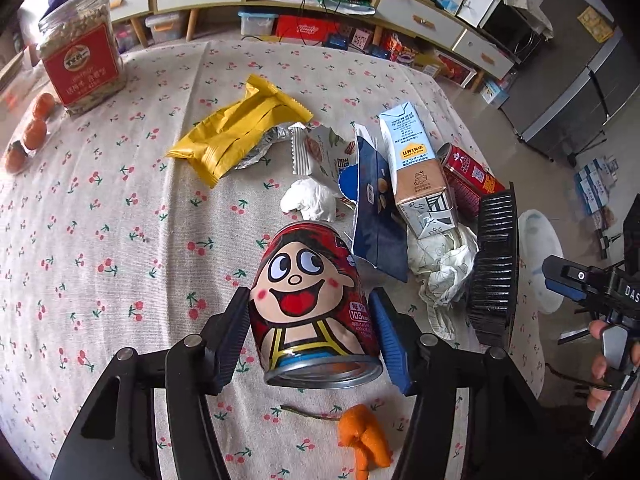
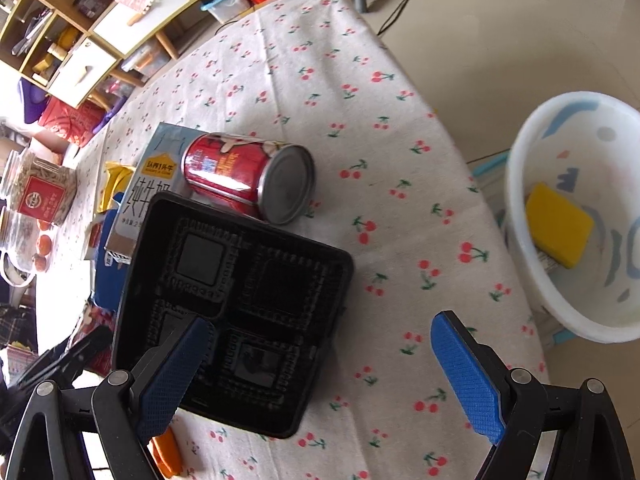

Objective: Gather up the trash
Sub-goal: 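Grasp the red cartoon can with the left tool while the right tool grasps the black tray, then drop the black tray into the bucket with the right tool while the left tool drops the can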

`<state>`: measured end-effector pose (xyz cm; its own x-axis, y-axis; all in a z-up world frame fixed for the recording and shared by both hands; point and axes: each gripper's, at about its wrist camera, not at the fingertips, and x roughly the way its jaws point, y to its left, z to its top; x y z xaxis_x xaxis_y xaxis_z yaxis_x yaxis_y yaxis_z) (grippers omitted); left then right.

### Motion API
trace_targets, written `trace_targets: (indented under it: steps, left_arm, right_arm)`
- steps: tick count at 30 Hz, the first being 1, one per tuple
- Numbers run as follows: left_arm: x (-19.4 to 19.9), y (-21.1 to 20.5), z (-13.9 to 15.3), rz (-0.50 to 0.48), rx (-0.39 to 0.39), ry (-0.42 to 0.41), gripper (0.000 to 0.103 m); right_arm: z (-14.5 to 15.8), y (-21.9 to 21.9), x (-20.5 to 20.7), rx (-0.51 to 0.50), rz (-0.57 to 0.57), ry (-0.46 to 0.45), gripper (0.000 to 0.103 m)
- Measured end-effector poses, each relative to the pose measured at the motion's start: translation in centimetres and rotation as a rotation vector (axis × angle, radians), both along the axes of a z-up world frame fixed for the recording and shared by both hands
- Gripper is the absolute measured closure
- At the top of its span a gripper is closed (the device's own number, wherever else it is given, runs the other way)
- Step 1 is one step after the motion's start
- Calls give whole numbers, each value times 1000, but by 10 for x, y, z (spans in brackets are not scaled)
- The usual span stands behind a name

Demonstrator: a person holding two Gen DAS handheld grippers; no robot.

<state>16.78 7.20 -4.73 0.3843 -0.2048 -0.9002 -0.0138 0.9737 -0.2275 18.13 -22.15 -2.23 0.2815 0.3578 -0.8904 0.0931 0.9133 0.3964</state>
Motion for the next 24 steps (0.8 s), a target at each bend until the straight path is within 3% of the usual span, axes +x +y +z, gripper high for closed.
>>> trace_targets:
  steps: [6, 14, 24]
  left_arm:
    - [-12, 12, 7, 10, -14, -17, 41]
    - [-19, 23, 15, 22, -34, -37, 42]
    - [-31, 19, 33, 12, -48, -93, 42]
  right_arm:
    - [-17, 11, 15, 28, -15, 32, 12]
    - [-42, 13, 22, 107, -46, 106, 37]
    - [-23, -2, 14, 103, -66, 41, 41]
